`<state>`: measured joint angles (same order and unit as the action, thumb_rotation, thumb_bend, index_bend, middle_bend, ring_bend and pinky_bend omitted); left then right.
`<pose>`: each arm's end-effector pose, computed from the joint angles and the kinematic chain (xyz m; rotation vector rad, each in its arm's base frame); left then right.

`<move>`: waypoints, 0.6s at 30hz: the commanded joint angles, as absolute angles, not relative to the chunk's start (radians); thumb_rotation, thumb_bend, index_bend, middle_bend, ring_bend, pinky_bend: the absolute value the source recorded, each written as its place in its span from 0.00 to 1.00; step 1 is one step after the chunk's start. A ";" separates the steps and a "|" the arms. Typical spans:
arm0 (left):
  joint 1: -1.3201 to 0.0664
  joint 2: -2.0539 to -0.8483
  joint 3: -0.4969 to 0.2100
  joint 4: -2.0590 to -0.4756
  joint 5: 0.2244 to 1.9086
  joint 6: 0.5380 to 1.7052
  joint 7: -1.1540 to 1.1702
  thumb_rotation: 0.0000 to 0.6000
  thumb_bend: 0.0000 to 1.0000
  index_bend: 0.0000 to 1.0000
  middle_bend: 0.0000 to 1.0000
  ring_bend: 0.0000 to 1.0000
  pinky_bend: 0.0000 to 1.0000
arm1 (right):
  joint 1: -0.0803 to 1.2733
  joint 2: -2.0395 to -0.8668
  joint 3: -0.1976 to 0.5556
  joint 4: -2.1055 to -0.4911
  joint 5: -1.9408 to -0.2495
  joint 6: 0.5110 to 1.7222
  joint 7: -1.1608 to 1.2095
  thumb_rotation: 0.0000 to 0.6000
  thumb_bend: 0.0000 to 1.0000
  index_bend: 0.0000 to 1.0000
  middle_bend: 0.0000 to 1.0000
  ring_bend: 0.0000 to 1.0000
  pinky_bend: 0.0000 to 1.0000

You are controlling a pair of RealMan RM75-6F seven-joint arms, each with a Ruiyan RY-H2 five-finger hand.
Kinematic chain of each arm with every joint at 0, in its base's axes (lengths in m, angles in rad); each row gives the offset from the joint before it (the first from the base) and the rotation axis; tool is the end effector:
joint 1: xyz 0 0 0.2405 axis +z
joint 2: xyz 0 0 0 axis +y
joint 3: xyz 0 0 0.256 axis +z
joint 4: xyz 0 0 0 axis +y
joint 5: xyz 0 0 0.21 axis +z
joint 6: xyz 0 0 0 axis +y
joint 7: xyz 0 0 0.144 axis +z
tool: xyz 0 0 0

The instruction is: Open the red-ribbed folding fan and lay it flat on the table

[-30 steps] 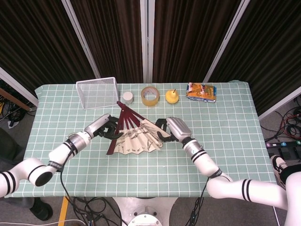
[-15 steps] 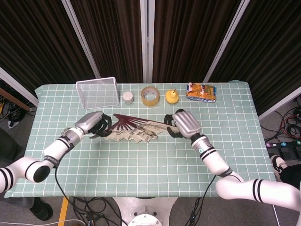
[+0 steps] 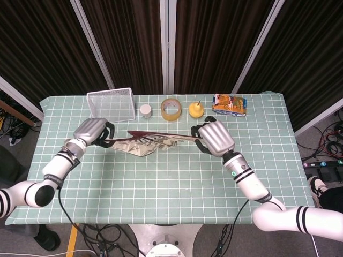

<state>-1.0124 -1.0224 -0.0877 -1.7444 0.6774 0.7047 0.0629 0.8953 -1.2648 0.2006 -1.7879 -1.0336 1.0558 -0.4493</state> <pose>-0.1381 0.3851 0.1085 -1.7498 -1.3130 -0.7896 -0.0759 -0.3553 0.0695 1.8874 -0.7129 1.0421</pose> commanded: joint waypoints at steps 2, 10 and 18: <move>-1.019 -1.011 -0.083 -1.770 0.643 0.775 0.118 1.00 0.48 0.66 0.80 0.84 0.83 | 0.886 -1.251 0.197 -1.816 -1.076 1.110 -0.514 1.00 0.63 1.00 0.79 0.57 0.27; -0.999 -1.016 -0.100 -1.810 0.617 0.900 0.198 1.00 0.48 0.66 0.80 0.83 0.83 | 0.860 -1.227 0.203 -1.848 -1.134 1.168 -0.555 1.00 0.63 1.00 0.79 0.57 0.27; -0.971 -1.106 -0.093 -1.807 0.659 1.045 0.317 1.00 0.48 0.66 0.79 0.83 0.83 | 0.829 -1.264 0.171 -1.780 -1.213 1.218 -0.609 1.00 0.63 1.00 0.79 0.57 0.27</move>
